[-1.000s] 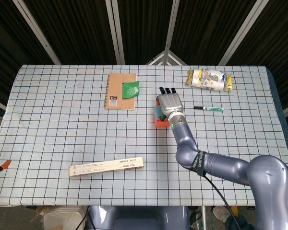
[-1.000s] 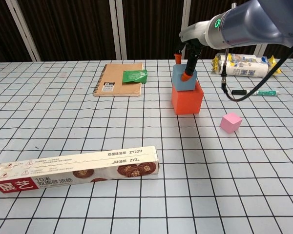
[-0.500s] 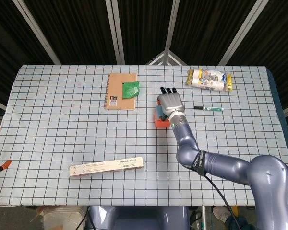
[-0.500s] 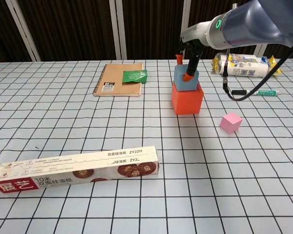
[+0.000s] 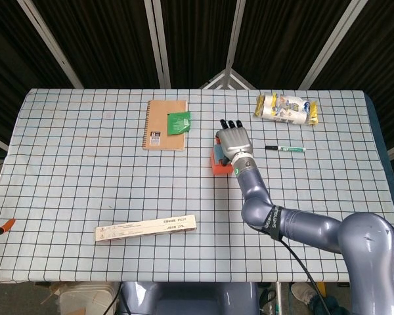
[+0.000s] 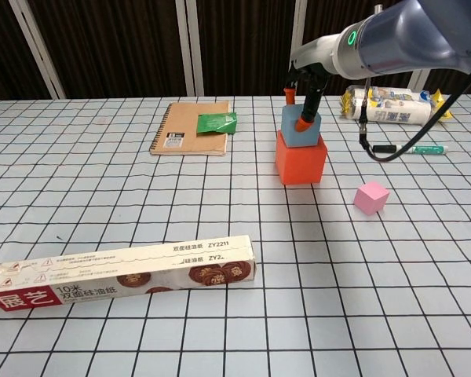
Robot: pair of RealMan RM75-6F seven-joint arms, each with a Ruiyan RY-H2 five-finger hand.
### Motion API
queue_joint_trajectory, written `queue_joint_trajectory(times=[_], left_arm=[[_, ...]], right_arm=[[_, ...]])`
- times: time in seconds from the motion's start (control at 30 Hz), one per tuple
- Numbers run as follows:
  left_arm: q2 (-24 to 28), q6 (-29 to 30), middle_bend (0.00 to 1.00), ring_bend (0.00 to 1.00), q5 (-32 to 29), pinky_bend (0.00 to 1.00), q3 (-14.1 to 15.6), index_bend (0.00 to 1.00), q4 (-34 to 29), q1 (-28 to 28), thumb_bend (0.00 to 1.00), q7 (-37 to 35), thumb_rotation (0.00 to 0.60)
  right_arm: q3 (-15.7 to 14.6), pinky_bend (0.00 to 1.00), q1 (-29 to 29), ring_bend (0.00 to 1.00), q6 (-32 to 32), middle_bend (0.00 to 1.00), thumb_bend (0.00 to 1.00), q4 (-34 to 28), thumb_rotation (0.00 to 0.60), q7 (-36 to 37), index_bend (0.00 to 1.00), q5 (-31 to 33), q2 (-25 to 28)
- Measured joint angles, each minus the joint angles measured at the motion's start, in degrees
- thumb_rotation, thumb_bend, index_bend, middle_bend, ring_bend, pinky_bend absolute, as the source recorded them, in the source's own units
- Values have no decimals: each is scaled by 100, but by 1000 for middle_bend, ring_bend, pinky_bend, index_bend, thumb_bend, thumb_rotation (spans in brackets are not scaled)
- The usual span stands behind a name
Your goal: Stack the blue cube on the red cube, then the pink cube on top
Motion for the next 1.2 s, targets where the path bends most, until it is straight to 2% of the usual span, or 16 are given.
queue_joint_trajectory(times=[0.67, 1.0, 1.2], left_arm=[[-7, 11, 0, 0, -5, 0, -2, 31, -5, 3, 114, 16, 600], [-3, -2, 0, 0, -7, 0, -1, 32, -7, -2, 114, 8, 600], [0, 0, 0, 0, -13, 0, -5, 31, -4, 1, 114, -3, 600]], right_arm=[[-2, 0, 13, 53, 2, 2, 499, 14, 600, 8, 554, 15, -17], [7, 0, 26, 53, 20, 2, 450, 13, 600, -3, 439, 30, -33], [-6, 0, 26, 53, 6, 2, 439, 10, 600, -20, 413, 45, -26]])
